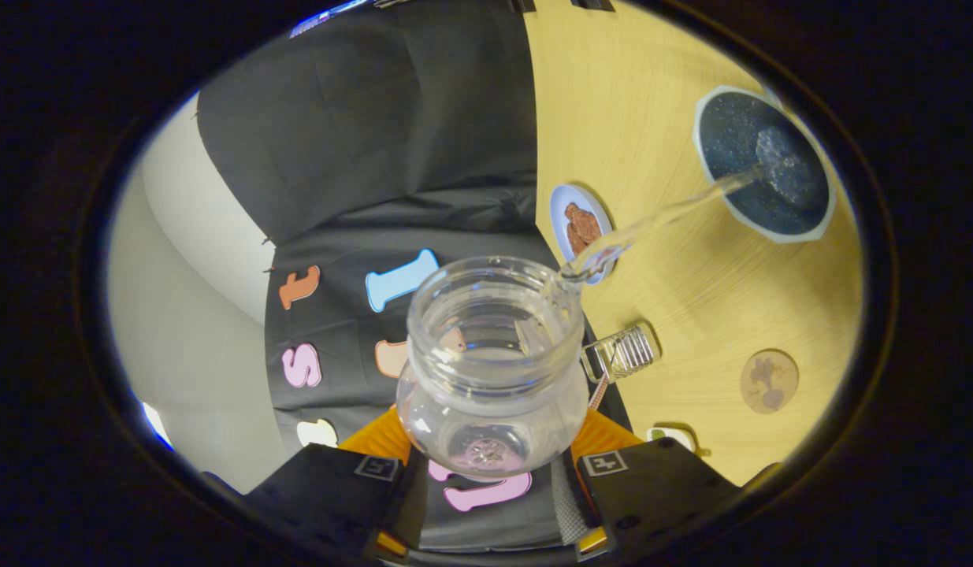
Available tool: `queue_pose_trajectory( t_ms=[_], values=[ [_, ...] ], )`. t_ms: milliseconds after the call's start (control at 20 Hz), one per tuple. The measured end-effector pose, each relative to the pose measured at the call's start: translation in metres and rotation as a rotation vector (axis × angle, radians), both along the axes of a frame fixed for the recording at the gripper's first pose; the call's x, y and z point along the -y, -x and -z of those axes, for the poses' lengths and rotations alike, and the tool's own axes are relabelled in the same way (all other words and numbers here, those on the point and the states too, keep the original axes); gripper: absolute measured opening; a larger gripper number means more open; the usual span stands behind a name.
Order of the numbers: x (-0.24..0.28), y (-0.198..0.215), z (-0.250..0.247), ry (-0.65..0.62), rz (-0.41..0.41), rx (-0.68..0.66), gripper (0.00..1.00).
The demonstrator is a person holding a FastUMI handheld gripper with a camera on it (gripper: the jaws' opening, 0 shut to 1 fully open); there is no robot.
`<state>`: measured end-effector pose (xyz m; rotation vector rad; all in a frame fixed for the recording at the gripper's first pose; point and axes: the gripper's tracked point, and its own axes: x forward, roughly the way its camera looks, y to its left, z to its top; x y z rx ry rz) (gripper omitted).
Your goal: Take the bottle from table, then pour the juice into the cup, finally place the bottle on the coaster
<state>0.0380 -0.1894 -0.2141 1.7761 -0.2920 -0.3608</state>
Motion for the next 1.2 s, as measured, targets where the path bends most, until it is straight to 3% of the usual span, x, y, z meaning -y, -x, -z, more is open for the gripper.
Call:
queue_pose_trajectory(
  t_ms=[1200],
  values=[
    [0.015, -0.002, -0.011, -0.081, 0.076, 0.071, 0.69]
  ],
)
